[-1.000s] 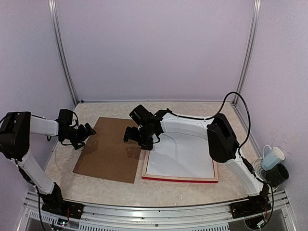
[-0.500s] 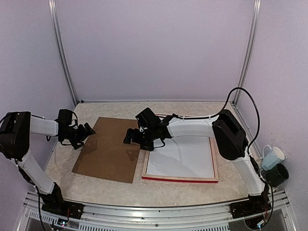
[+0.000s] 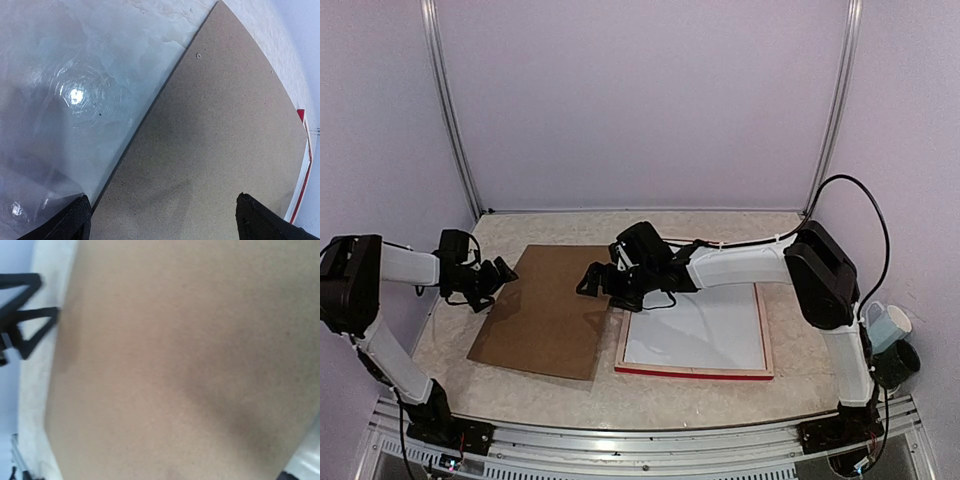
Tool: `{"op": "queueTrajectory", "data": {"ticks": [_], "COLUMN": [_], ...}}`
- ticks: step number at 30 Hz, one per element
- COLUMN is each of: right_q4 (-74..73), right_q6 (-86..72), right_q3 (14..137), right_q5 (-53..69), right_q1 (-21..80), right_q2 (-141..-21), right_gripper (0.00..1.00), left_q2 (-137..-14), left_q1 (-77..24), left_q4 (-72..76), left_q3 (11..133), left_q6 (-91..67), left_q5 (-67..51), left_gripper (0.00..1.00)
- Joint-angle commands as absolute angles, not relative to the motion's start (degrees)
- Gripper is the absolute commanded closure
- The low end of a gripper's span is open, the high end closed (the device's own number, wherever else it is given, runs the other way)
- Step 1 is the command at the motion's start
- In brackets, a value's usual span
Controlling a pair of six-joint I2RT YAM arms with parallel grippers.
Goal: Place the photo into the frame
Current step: Turn over the backboard.
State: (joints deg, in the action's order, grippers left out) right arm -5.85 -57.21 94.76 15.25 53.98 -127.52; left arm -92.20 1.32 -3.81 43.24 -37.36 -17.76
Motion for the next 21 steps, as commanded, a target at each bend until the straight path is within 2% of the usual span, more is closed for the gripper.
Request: {"op": "queueTrajectory", "data": {"ticks": [1,21], "right_q4": [6.96,16.98], "right_q6": [-55.6,-53.36], "right_q3": [92.77,90.12], "right_q5": [19.39,24.25], "right_q1": [55.14,55.2], "right_q2": [-121.64,-117.01], "right_gripper": [0.01,0.01], "left_q2": [-90.8,-86.18], "left_q1": [0.44,-1.93], "left_q4": [-4.72,-4.88], "left_q3": [41.46,40.48], "left_q6": [-39.65,-42.16], "left_q5": [-23.74,-25.49], "left_gripper": [0.01,0.01]}}
